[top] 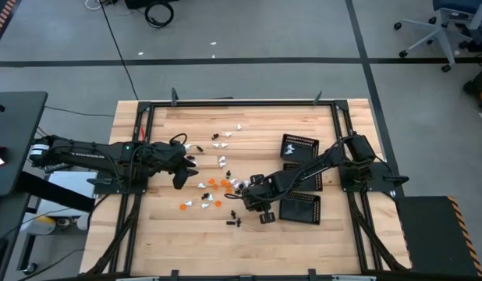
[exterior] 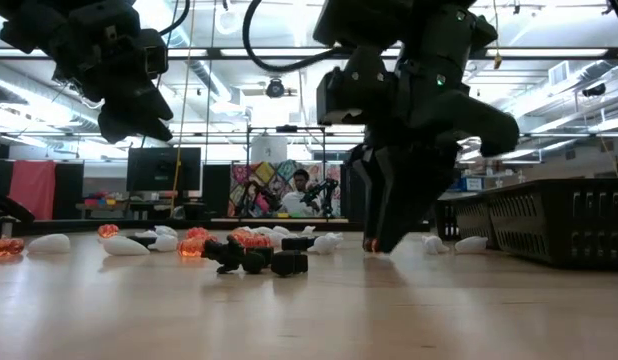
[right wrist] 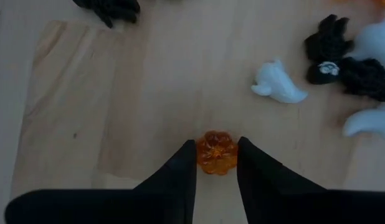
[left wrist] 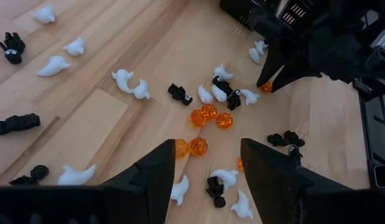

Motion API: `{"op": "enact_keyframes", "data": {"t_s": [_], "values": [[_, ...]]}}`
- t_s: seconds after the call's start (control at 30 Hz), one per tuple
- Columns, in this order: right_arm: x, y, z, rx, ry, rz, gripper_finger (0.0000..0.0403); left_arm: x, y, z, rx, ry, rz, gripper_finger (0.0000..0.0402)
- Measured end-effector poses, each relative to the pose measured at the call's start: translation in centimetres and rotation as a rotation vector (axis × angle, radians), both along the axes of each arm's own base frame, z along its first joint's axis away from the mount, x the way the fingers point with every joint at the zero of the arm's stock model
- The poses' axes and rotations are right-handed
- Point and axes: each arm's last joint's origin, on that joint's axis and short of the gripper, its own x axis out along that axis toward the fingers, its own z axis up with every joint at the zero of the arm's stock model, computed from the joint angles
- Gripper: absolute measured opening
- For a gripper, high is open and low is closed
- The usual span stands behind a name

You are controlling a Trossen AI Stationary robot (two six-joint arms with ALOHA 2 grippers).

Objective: Sort Halloween decoration
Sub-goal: Put the orange pumpkin toy into the center black bin

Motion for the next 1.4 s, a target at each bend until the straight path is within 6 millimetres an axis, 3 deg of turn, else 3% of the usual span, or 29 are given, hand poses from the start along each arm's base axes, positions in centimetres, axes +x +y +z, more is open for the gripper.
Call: {"op": "enact_keyframes", "data": {"t_s": [0.3,0.53,0.73,0.87,1.1,1.4], "values": [[-0.9,-2.6,4.4,0.012,-0.064,-0.073,0.0098,0.0,0.0,0.0,0.001,0.0,-0.001,0.0192],[-3.7,-4.7,9.0,-0.019,-0.052,-0.132,0.0098,0.0,0.0,0.0,0.004,0.0,-0.003,0.0192],[-6.9,-5.6,10.7,-0.104,0.075,-0.158,0.0098,0.0,0.0,0.0,0.004,0.0,-0.003,0.0192],[-9.0,-6.5,9.9,-0.085,0.11,-0.206,0.0098,0.0,0.0,0.0,0.004,0.0,-0.003,0.0192],[-12.5,-7.7,6.6,-0.035,0.133,-0.32,0.0099,0.0,0.0,0.0,0.004,0.0,-0.003,0.0192],[-13.6,-8.7,1.9,0.049,0.114,-0.361,0.0101,0.0,0.0,0.0,-0.007,-0.001,0.005,0.0192]]}}
